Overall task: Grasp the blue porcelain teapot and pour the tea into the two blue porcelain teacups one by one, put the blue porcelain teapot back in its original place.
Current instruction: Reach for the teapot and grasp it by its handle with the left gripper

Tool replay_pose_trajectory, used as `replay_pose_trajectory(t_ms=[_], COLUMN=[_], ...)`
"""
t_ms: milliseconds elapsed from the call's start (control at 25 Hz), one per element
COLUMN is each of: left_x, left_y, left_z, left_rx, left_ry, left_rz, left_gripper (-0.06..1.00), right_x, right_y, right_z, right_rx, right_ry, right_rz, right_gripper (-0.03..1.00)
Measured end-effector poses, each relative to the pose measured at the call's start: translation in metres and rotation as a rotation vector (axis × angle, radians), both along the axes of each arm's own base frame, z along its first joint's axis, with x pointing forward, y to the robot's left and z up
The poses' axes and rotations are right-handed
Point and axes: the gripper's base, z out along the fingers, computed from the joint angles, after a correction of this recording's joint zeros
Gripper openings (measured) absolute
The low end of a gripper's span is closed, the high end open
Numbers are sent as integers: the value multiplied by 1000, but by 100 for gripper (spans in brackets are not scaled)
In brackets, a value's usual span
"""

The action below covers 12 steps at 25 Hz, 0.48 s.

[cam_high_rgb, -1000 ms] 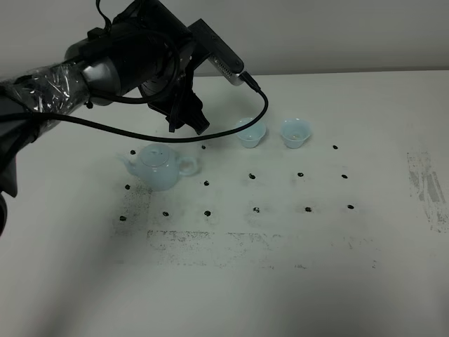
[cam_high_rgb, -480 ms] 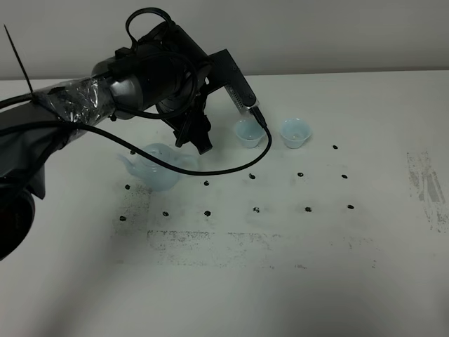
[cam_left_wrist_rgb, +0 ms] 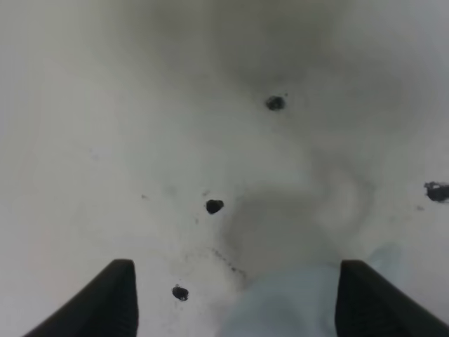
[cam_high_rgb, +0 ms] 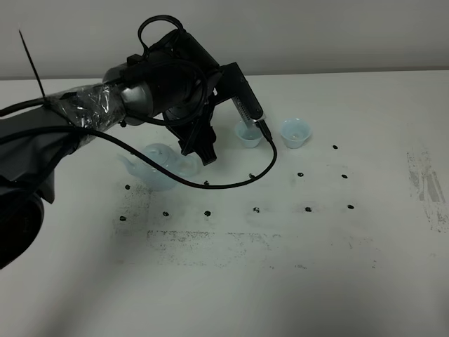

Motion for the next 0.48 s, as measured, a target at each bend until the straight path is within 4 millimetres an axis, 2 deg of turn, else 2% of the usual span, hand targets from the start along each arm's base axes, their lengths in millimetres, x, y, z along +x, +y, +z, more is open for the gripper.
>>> replay_pose_trajectory(t_ms=[320,480], left_x=[-3,-2], left_y=[-5,-4], left_z=[-11,-11], left_rx=[25,34], left_ry=[29,15], left_rz=[-11,-5], left_gripper=[61,61], right_x=[0,0], right_y=[0,0], right_z=[0,0], right_rx=[0,0], right_ry=[0,0], right_rz=[0,0], right_gripper=[57,57])
